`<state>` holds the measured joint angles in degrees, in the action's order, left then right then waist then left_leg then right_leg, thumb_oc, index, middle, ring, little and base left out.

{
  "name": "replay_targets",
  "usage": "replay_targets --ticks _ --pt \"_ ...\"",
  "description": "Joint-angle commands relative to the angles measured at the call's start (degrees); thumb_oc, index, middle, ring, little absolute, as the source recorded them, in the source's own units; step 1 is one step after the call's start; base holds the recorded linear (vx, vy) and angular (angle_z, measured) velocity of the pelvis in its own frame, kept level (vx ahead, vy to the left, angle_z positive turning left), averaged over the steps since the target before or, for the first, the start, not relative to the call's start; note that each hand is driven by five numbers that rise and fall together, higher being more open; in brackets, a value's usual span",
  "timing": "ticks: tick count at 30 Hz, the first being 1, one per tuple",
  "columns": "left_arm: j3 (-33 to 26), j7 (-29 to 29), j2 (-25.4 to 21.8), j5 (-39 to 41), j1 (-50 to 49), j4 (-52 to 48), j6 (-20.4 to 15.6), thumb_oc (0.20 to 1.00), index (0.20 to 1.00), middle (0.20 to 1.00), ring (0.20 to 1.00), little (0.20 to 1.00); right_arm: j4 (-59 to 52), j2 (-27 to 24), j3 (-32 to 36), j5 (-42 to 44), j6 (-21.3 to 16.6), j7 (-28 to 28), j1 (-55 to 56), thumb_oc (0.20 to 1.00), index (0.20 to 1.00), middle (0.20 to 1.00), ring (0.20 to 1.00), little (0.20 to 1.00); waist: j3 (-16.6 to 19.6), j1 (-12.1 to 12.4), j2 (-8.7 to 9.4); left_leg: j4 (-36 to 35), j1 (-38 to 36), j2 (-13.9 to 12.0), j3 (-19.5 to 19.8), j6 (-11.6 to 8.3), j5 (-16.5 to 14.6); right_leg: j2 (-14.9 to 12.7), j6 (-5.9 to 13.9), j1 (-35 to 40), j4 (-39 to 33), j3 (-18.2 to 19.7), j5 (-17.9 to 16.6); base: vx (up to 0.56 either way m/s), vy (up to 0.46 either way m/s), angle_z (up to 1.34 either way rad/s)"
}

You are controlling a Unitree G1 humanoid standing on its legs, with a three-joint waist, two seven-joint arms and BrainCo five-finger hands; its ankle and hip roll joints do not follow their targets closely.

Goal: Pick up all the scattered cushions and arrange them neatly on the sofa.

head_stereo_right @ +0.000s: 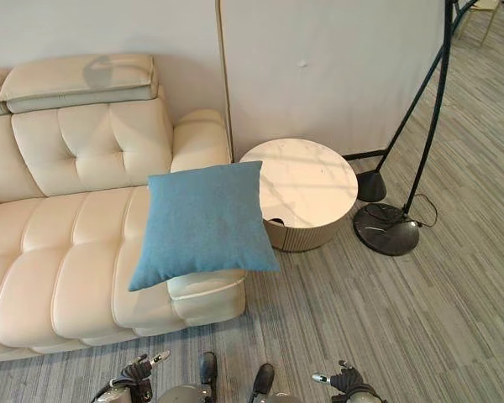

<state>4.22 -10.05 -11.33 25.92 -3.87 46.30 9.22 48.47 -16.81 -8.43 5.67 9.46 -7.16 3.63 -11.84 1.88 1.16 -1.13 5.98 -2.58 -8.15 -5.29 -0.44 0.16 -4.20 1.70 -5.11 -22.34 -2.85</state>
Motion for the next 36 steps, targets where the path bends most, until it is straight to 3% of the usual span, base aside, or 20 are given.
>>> replay_targets --ticks 1,6,7,8,9,10,11,13,15,19,21,23,30,33,36 --pt "-0.57 -0.79 -1.55 -0.46 -0.88 -0.69 -1.20 1.000 1.000 1.000 1.000 1.000 -2.17 -1.33 -0.85 -0.91 0.01 -0.59 -0.37 1.000 1.000 1.000 1.000 1.000 1.79 0.18 0.67 -3.87 1.77 1.45 -1.39 -0.13 8.01 -0.44 6.56 8.38 0.11 3.28 9.87 0.22 0.093 0.01" --pt "-0.29 -1.05 -1.18 -0.01 -1.22 0.73 -1.01 1.000 1.000 1.000 1.000 1.000 -1.56 -0.35 -1.04 -1.48 0.03 -0.48 -0.53 1.000 1.000 1.000 1.000 1.000 3.99 -0.01 1.91 -3.87 -0.89 2.68 -1.38 1.84 6.40 -2.30 7.30 12.06 0.12 3.54 11.35 0.38 0.198 0.08" --pt "0.10 -0.93 -1.40 -0.22 -0.99 0.61 -0.97 1.000 1.000 1.000 1.000 1.000 -1.98 0.25 -1.13 -1.18 -0.21 -0.18 -0.60 1.000 1.000 1.000 1.000 1.000 4.28 -0.08 2.50 -3.87 -2.55 3.53 -1.45 3.43 4.70 -4.11 7.91 10.46 7.42 4.08 12.35 0.22 0.161 -0.09" --pt "0.10 -0.93 -1.42 -0.22 -0.99 0.61 -0.97 1.000 1.000 1.000 1.000 1.000 -1.98 0.27 -1.13 -1.19 -0.21 -0.18 -0.60 1.000 1.000 1.000 1.000 1.000 4.31 -0.04 2.53 -3.87 -2.53 3.56 -1.50 3.46 4.67 -4.19 7.94 10.33 7.65 4.13 12.48 0.34 0.264 -0.13" --pt "0.57 -0.86 -1.60 -0.92 -0.60 0.74 -0.86 1.000 1.000 1.000 1.000 1.000 -2.03 0.65 -1.68 -1.48 -0.40 -0.04 -0.93 1.000 1.000 1.000 1.000 1.000 4.15 -0.15 2.79 -3.87 -3.66 4.09 -1.41 4.59 3.34 -5.48 8.83 8.32 13.78 4.56 12.37 0.19 0.262 -0.01" --pt "1.10 -0.99 -2.14 -1.50 0.07 0.76 -0.67 1.000 1.000 1.000 1.000 1.000 -2.28 0.85 -2.35 -2.38 -0.17 0.30 -1.61 1.000 1.000 1.000 1.000 1.000 3.09 -0.33 2.69 -3.87 -5.62 4.64 -1.60 6.08 2.02 -7.78 10.28 2.65 23.95 5.69 9.25 0.25 0.356 -0.06" --pt "1.32 -1.08 -2.38 -1.60 0.16 0.08 -0.77 1.000 1.000 1.000 1.000 1.000 -3.14 1.04 -2.23 -2.11 -0.26 0.31 -1.79 1.000 1.000 1.000 1.000 1.000 2.50 -0.65 2.69 -3.87 -6.55 5.38 -1.65 7.10 1.08 -9.05 11.20 0.63 28.52 6.78 5.89 0.14 0.256 -0.10" --pt "1.58 -1.08 -2.58 -1.77 0.23 -0.67 -0.77 1.000 1.000 1.000 1.000 1.000 -3.61 1.12 -2.12 -1.90 -0.32 0.23 -1.89 1.000 1.000 1.000 1.000 1.000 1.84 -0.96 2.55 -3.87 -7.11 5.64 -1.76 7.58 0.72 -9.82 11.39 -1.80 33.03 7.78 4.30 0.10 0.147 0.13" --pt "2.04 -1.07 -3.03 -2.57 0.50 -2.15 -0.71 1.000 1.000 1.000 1.000 1.000 -3.64 1.56 -2.44 -2.13 -0.13 0.32 -1.69 1.000 1.000 1.000 1.000 1.000 1.04 -1.25 2.06 -3.87 -7.77 5.30 -1.41 7.71 -0.11 -9.37 10.59 -5.17 35.40 9.59 5.27 0.12 0.102 0.26" --pt "1.99 -1.29 -3.44 -2.70 1.59 -2.31 -0.85 1.000 1.000 1.000 1.000 1.000 -2.89 1.76 -2.32 -1.87 0.17 0.03 -1.97 1.000 1.000 1.000 1.000 1.000 0.19 -1.46 0.75 -3.87 -7.88 3.65 -1.18 6.84 0.32 -6.59 9.46 -7.18 23.64 10.71 7.08 0.11 -0.020 0.04" --pt "1.60 -1.29 -3.87 -2.77 2.11 -2.15 -1.06 1.000 1.000 1.000 1.000 1.000 -2.33 1.73 -2.04 -1.47 0.20 -0.19 -2.06 1.000 1.000 1.000 1.000 1.000 0.05 -1.89 1.07 -3.87 -8.04 3.63 -0.86 6.39 0.16 -4.14 10.18 -7.00 10.79 15.22 4.71 0.15 -0.098 0.00" --pt "0.57 -1.44 -4.42 -3.37 2.33 -1.62 -1.29 1.000 1.000 1.000 1.000 1.000 -1.74 1.23 -1.27 -1.03 0.32 -0.46 -1.40 1.000 1.000 1.000 1.000 1.000 0.79 -1.87 1.84 -3.87 -8.33 3.67 -0.57 5.89 0.00 -4.12 10.74 -4.39 3.11 15.02 2.09 0.20 -0.143 0.11" --pt "-3.95 -2.46 -5.42 -1.09 1.84 2.13 -2.10 1.000 1.000 1.000 1.000 1.000 0.69 -1.64 2.48 0.24 0.10 -2.20 -0.76 1.000 1.000 1.000 1.000 1.000 3.13 -2.32 1.26 -3.87 -8.74 3.19 -0.12 4.87 -0.41 -3.41 10.18 -0.62 0.11 12.93 3.21 0.14 -0.106 0.12" --pt "-9.21 -2.59 -8.81 0.84 3.10 4.26 -2.62 1.000 1.000 1.000 1.000 1.000 0.46 -5.78 5.80 1.06 0.40 -2.30 -0.78 1.000 1.000 1.000 1.000 1.000 3.72 -2.84 1.08 -3.87 -9.17 2.66 -0.29 4.26 -0.66 -3.02 10.06 -0.01 0.11 12.58 4.10 0.10 -0.064 0.04" --pt "-14.17 -1.53 -15.66 2.26 4.96 6.63 -3.00 1.000 1.000 1.000 1.000 1.000 -2.16 -12.26 9.88 1.84 0.77 -0.87 -0.54 1.000 1.000 1.000 1.000 1.000 4.34 -3.45 0.88 -3.87 -9.62 2.25 -0.86 3.69 -0.91 -2.69 10.19 0.55 0.11 12.74 4.42 0.09 -0.029 -0.03"
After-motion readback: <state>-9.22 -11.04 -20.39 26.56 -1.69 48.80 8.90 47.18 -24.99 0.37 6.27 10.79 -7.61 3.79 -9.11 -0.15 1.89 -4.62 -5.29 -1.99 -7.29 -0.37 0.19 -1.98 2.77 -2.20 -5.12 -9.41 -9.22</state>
